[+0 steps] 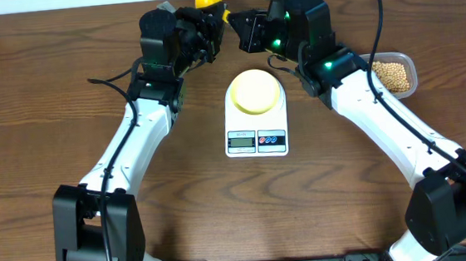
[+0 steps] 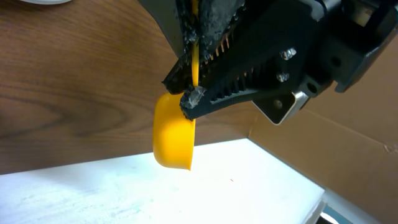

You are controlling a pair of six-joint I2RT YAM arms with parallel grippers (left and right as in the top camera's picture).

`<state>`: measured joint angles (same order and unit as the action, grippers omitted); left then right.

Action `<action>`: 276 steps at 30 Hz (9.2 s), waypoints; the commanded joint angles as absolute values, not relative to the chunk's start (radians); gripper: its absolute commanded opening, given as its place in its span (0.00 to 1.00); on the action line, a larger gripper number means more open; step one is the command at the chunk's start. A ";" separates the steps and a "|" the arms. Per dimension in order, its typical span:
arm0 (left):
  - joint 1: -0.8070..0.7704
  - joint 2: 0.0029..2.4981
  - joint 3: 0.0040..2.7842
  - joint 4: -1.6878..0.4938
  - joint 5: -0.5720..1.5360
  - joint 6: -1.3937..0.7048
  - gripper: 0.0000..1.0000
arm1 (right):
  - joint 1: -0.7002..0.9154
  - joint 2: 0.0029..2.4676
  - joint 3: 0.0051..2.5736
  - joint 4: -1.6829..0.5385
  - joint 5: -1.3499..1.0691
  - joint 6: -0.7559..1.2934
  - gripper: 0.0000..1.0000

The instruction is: Scoop item into bowl and weigh 50g on scale

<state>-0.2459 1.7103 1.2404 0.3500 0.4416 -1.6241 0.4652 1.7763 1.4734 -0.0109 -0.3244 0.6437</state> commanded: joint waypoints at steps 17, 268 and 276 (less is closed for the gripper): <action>-0.249 1.708 1.250 0.357 0.500 -1.636 0.07 | 0.466 1.779 1.489 -0.040 -0.279 0.610 0.01; -0.728 2.059 1.494 -1.078 0.075 1.396 0.98 | -0.137 2.132 2.151 -1.144 0.140 0.089 0.99; -0.730 2.059 1.494 -1.075 0.073 1.390 0.98 | -0.137 2.132 2.151 -1.144 0.140 0.089 0.99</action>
